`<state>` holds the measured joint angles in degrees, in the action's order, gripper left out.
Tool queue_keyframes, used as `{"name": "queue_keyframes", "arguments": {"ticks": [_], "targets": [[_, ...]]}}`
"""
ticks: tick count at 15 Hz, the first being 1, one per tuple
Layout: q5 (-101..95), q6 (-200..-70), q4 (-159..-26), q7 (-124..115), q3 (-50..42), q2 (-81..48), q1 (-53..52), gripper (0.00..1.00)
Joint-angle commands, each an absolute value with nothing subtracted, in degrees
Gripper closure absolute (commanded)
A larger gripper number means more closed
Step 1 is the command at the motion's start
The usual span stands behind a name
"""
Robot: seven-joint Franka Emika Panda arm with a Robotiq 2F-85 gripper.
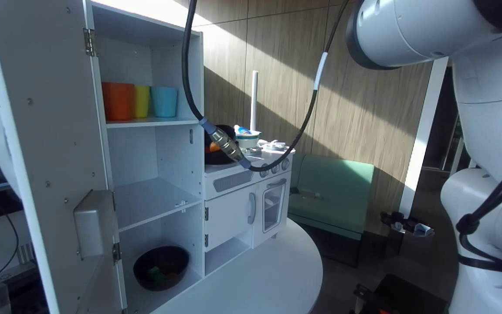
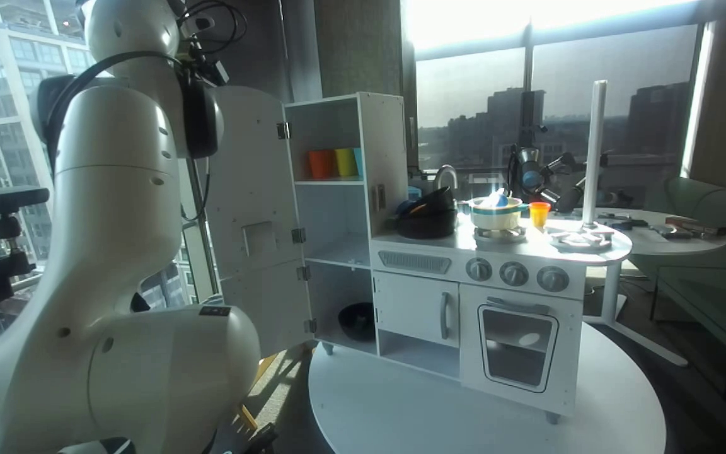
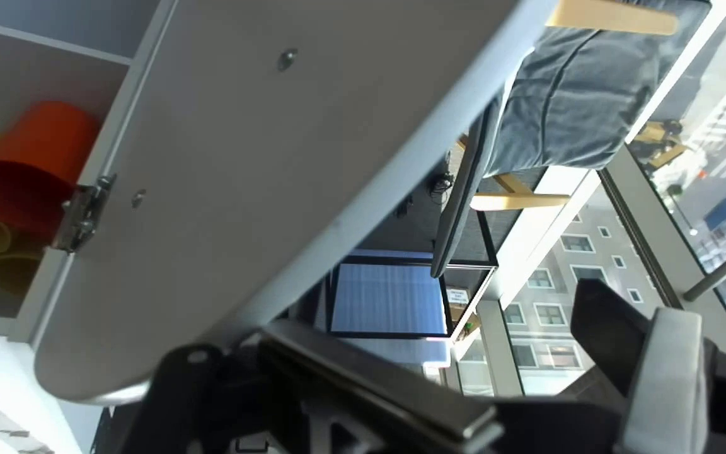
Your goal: Close the cupboard doors
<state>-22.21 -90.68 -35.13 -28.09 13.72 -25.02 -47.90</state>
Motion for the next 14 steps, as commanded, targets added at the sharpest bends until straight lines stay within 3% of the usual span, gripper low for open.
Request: {"name": "queue_keyframes", "arguments": {"ticks": [1,8,14], "targets": [[-24.32,-79.26,-32.77,-27.97,11.07,-24.47,-50.36,0.0],[-30.84,-69.17,-33.34,-17.36,5.22,-23.59,-44.0,0.0],[-36.18,-78.45,-33.48,-15.62,3.0,-24.53,-42.39,0.0]]}}
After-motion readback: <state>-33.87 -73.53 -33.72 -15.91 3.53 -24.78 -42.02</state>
